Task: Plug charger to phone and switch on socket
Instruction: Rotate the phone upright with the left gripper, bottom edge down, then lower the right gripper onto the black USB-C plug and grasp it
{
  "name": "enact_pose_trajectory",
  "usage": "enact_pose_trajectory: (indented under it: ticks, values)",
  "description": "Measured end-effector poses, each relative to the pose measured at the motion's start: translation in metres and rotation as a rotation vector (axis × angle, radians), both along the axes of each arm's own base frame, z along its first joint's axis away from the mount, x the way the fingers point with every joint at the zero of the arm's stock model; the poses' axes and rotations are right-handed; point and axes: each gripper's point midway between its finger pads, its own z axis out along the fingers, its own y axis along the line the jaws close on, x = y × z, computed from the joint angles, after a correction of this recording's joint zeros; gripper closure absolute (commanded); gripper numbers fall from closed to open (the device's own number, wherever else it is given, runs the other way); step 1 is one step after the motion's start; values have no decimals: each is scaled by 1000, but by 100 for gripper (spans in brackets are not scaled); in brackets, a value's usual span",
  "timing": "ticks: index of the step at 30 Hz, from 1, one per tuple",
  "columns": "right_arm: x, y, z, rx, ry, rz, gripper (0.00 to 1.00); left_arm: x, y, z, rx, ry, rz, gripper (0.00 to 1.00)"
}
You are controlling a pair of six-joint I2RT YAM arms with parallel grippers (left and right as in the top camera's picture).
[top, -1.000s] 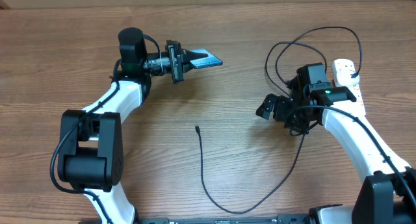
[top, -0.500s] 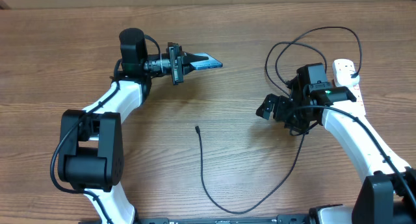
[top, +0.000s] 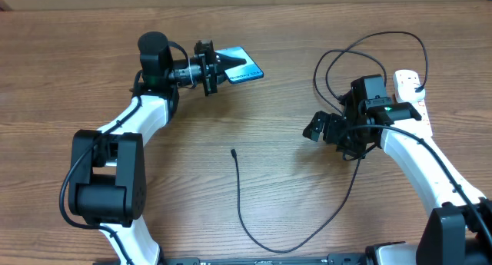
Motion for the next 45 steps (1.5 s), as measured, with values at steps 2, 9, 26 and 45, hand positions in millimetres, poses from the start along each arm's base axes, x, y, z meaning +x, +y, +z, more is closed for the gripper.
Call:
enact_pose_trajectory:
  ticks: [2, 9, 26, 45]
  values:
    - [0, 0, 0, 0, 0, -1, 0, 4, 1, 5, 14, -118, 15, 96]
    - [0, 0, 0, 0, 0, 0, 0, 5, 1, 7, 77, -443, 12, 96]
    - [3, 0, 1, 1, -11, 0, 0, -10, -1, 6, 122, -862, -88, 96]
    - [28, 23, 18, 152, -93, -48, 0, -6, 42, 1, 125, -826, -73, 96]
